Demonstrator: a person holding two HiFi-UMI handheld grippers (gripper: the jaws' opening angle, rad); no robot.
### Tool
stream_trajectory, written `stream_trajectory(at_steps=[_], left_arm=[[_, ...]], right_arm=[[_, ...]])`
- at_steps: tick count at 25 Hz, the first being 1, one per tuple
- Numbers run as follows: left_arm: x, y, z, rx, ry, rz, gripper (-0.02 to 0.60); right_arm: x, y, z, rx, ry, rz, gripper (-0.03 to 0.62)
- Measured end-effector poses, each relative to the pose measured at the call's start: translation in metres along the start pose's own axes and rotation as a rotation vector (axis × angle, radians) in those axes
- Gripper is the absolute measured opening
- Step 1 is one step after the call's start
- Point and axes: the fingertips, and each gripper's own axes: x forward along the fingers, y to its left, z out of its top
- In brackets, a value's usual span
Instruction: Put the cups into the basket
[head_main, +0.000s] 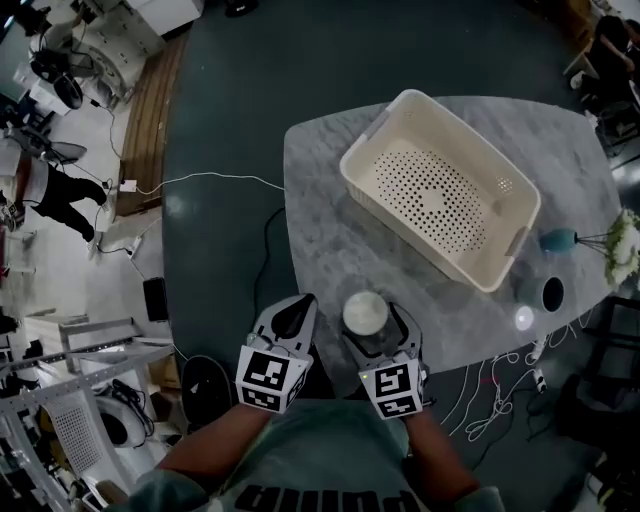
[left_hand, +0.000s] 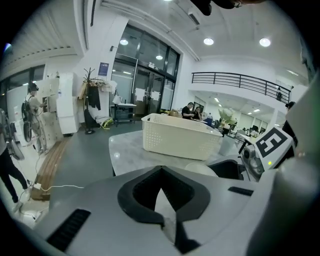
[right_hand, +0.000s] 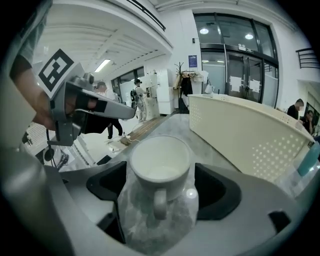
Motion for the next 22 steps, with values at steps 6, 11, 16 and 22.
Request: stream_trajectory(at_steps=[6, 11, 16, 22], left_arm=[[0.007, 0.0, -0.013, -0.014, 0.023, 0.058, 0.008], [0.013, 0.0, -0.02, -0.008, 0.018, 0.068, 0.008], [0.015, 0.004, -0.03, -0.013, 0.02, 0.067, 0.008], [0.02, 0.006, -0.035, -0.023, 0.021, 0.061, 0.008]], right_arm=[[0.018, -0.004, -0.006, -0.038, 0.015, 0.049, 0.402], [0.03, -0.004, -0.007, -0.073, 0.007, 0.062, 0.402], [0.039, 0.0, -0.008, -0.102, 0.005, 0.057, 0.402], [0.043, -0.001, -0.004, -0.125, -0.017, 0.054, 0.402]])
